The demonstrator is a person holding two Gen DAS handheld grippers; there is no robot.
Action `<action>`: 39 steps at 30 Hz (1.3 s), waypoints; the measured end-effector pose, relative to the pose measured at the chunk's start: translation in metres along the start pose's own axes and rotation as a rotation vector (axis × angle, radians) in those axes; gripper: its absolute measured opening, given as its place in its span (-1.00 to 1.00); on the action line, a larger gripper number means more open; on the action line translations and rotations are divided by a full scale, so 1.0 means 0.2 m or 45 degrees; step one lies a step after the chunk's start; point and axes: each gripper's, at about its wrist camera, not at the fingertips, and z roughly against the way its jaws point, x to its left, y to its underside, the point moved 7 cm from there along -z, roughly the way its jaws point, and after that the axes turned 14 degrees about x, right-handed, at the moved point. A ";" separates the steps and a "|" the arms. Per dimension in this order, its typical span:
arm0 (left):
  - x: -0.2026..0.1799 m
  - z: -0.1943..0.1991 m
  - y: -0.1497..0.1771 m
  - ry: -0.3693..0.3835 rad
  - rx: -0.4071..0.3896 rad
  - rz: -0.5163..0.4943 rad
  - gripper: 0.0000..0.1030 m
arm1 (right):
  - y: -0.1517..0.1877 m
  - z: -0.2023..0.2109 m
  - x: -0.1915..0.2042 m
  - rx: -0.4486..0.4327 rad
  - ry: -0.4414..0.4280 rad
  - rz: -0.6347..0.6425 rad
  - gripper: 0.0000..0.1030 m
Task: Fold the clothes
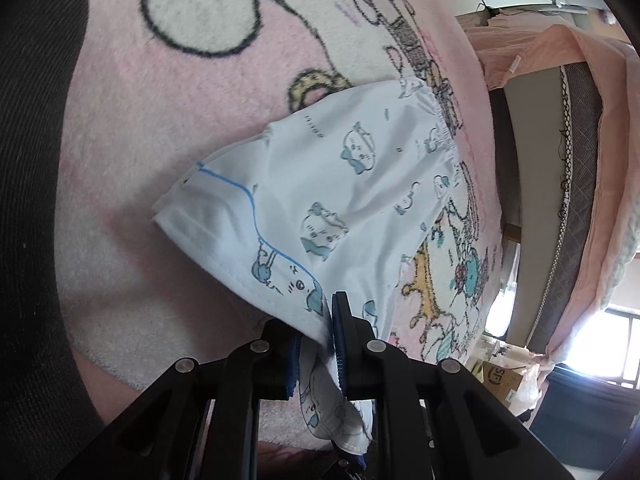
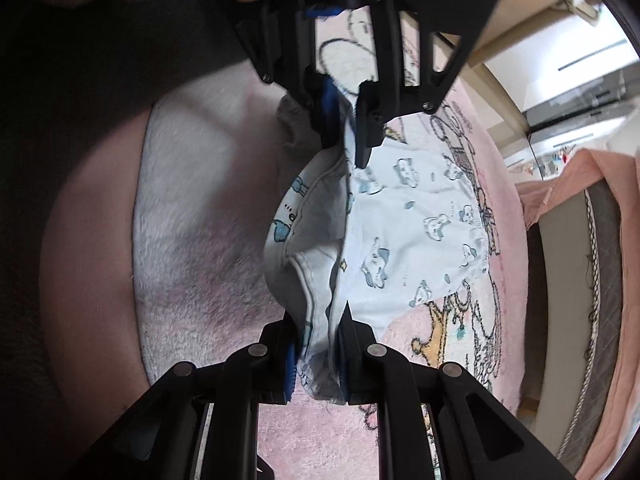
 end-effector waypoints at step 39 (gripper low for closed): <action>0.19 0.03 0.08 0.355 0.005 0.379 0.63 | -0.05 0.11 -0.16 -0.036 -0.178 -0.129 -0.74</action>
